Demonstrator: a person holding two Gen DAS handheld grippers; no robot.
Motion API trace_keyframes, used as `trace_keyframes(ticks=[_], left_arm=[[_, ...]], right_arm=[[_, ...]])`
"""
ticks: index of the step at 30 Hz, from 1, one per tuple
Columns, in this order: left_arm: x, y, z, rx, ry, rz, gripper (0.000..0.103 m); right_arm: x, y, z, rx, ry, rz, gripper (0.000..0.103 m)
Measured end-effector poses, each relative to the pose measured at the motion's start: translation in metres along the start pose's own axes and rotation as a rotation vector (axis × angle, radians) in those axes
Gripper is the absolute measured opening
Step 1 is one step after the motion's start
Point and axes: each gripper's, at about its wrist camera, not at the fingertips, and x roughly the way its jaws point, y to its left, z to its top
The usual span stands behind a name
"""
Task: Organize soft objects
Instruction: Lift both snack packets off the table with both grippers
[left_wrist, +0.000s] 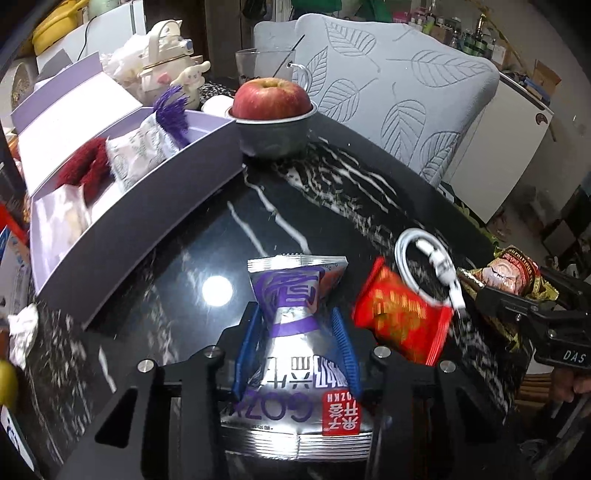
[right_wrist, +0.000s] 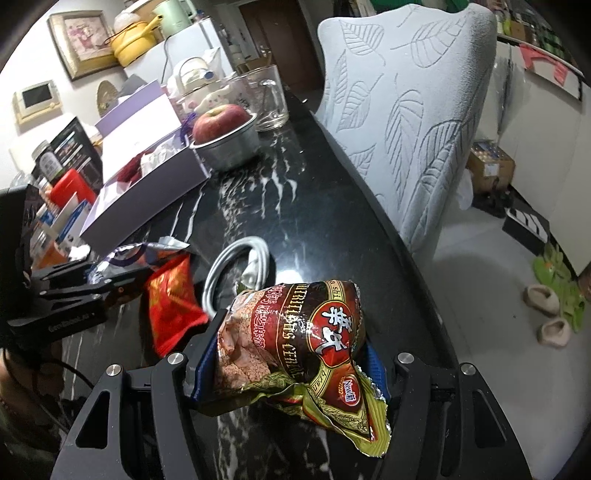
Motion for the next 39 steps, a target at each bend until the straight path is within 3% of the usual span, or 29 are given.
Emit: trace_keyframes(ticks=[12, 15, 17, 19, 21, 24, 25, 26, 28, 31, 39], left_arm=[[-0.001, -0.004, -0.024, 0.01, 0.027, 0.015, 0.044], [0.002, -0.004, -0.021, 0.002, 0.022, 0.017, 0.058], [0.004, -0.003, -0.02, -0.009, 0.019, 0.025, 0.076], [0.008, -0.003, -0.019, -0.015, 0.022, 0.033, 0.076], [0.008, -0.005, -0.019, -0.011, 0.016, 0.031, 0.076], [0.009, -0.006, -0.019, -0.005, 0.006, 0.026, 0.067], [0.008, -0.006, -0.019, -0.004, 0.002, 0.027, 0.052], [0.007, -0.006, -0.02, -0.005, -0.007, 0.03, 0.045], [0.004, -0.005, -0.02, -0.014, -0.017, 0.035, 0.042], [0.004, -0.005, -0.019, -0.017, -0.014, 0.021, 0.04], [-0.002, -0.006, -0.023, -0.045, 0.001, -0.044, 0.039]], right_arm=[[-0.005, 0.012, -0.014, -0.053, -0.017, -0.005, 0.067], [-0.005, 0.011, -0.014, -0.058, -0.015, -0.009, 0.067], [-0.004, 0.012, -0.014, -0.064, -0.01, -0.018, 0.068], [-0.004, 0.013, -0.015, -0.068, -0.009, -0.025, 0.069], [-0.003, 0.016, -0.016, -0.08, -0.004, -0.029, 0.077], [-0.002, 0.02, -0.018, -0.096, -0.004, -0.043, 0.081], [-0.002, 0.021, -0.018, -0.103, -0.007, -0.049, 0.081], [-0.002, 0.022, -0.019, -0.109, -0.008, -0.055, 0.077], [-0.002, 0.026, -0.021, -0.142, -0.017, -0.094, 0.064], [-0.003, 0.024, -0.022, -0.142, -0.022, -0.089, 0.056], [-0.006, 0.025, -0.024, -0.112, -0.017, -0.059, 0.054]])
